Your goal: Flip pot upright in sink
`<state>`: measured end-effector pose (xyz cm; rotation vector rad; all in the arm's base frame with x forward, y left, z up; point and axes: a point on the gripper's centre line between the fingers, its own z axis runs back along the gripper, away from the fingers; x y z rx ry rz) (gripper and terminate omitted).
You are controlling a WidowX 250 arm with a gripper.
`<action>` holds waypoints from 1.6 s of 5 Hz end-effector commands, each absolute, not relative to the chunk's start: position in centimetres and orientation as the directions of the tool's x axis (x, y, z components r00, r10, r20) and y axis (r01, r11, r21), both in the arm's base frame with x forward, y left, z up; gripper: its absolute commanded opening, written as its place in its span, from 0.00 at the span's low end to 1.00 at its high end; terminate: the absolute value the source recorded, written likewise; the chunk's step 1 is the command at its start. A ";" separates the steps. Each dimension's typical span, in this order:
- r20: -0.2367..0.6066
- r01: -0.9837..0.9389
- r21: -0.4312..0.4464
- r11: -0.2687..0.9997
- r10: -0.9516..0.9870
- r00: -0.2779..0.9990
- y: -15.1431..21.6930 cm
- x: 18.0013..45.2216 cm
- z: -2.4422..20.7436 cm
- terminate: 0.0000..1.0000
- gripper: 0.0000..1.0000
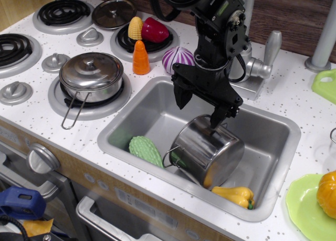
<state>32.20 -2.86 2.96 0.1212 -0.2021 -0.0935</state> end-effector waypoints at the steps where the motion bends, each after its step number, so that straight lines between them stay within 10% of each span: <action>1: 0.194 0.080 0.129 0.988 -0.105 0.975 -2.9 32.2 3.0 0.00 1.00; 6: 0.352 -0.127 -0.488 0.864 0.327 0.877 -4.0 32.0 2.6 0.00 1.00; 8: 0.351 -0.159 -0.593 0.789 0.431 0.831 -4.9 32.0 2.2 0.00 1.00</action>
